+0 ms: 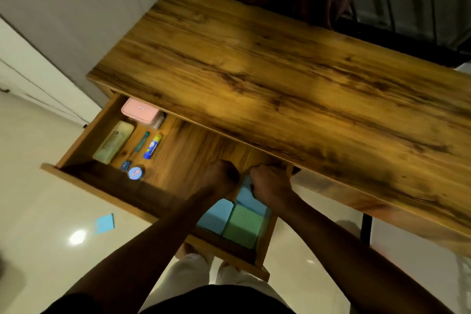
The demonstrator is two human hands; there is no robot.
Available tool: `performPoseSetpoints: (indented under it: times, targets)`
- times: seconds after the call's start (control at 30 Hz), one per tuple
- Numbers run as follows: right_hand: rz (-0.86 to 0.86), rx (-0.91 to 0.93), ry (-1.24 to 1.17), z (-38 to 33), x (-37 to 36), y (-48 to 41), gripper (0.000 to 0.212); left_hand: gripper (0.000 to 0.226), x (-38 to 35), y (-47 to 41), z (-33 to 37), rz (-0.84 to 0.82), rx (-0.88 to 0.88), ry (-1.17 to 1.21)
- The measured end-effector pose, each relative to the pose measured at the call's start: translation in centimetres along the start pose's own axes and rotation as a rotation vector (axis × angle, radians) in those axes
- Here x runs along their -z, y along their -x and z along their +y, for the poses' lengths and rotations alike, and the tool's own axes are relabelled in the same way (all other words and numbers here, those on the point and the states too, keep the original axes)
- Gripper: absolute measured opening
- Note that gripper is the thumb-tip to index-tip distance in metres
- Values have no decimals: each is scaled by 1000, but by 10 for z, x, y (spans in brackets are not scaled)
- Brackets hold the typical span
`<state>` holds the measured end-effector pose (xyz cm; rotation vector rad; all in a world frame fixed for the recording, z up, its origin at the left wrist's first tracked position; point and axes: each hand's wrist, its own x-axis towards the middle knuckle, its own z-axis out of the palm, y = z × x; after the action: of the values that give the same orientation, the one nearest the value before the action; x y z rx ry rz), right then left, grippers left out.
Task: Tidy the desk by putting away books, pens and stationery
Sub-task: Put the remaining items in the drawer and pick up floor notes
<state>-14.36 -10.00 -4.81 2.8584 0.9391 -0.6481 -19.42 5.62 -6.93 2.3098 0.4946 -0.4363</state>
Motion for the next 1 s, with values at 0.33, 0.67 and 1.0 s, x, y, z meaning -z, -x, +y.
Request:
performPoseSetpoints:
  times: [0.33, 0.67, 1.0]
  targets:
    - [173, 101, -826, -73, 41, 17, 15, 14, 70, 99, -33, 393, 17, 366]
    - [28, 424, -921, -259, 40, 52, 6, 9, 102, 243, -160, 751, 339, 631]
    - [-172, 604, -796, -418, -17, 68, 10, 7, 113, 382, -302, 953, 580, 750]
